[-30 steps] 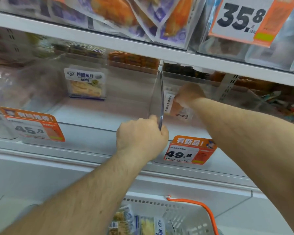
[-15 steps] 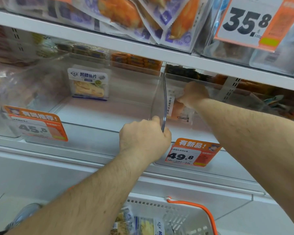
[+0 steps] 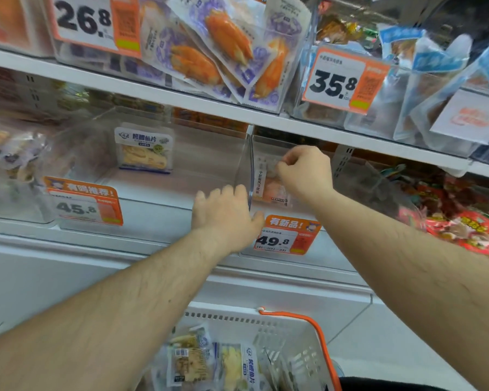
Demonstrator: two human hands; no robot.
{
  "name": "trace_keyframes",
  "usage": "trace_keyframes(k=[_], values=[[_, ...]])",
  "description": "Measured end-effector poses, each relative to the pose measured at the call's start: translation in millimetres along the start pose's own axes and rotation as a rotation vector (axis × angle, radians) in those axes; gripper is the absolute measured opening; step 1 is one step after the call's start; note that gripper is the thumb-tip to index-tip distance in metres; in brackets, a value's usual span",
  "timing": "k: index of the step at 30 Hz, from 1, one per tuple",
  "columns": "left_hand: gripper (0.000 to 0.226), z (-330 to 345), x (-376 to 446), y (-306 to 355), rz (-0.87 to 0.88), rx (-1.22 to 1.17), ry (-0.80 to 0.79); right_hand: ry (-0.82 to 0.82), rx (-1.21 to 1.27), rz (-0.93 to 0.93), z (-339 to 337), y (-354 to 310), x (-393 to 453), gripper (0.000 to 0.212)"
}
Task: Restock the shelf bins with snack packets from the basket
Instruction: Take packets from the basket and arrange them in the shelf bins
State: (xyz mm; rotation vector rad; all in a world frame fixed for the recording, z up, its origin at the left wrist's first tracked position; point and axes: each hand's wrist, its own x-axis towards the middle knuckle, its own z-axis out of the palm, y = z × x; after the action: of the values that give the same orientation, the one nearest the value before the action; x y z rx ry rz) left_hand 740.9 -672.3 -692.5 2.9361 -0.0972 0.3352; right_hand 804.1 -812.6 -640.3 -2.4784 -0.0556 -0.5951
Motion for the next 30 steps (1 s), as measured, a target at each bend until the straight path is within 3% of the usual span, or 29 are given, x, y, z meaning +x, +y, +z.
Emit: trace_keyframes(k=[3,6,11,15,18,20,24,28,30], values=[[0.052,-13,-27,-3,0.096,-0.021,0.159,0.024,0.081,-0.025,-7,-15,-31,0.012],[0.05,-21,-54,-11,0.152,-0.044,0.167,0.019,0.136,-0.034,-10,-27,-61,0.012],[0.044,-15,-78,-33,0.136,-0.112,-0.144,-0.067,0.234,-0.024,6,-30,-105,0.013],[0.043,-1,-87,-50,0.114,-0.059,-0.289,-0.187,0.226,-0.006,38,-17,-132,0.02],[0.041,10,-89,-61,0.033,-0.166,-0.431,-0.278,0.178,-0.014,59,-4,-148,0.016],[0.038,17,-91,-68,-0.014,-0.251,-0.556,-0.383,0.104,-0.005,76,10,-159,0.019],[0.026,25,-92,-74,0.074,-0.205,-0.684,-0.735,-0.061,0.13,114,50,-184,0.022],[0.035,35,-94,-77,0.079,-0.168,-0.801,-0.989,-0.206,0.166,155,83,-216,0.013],[0.037,40,-93,-77,0.093,-0.133,-0.841,-1.077,-0.255,0.132,174,90,-231,0.027]])
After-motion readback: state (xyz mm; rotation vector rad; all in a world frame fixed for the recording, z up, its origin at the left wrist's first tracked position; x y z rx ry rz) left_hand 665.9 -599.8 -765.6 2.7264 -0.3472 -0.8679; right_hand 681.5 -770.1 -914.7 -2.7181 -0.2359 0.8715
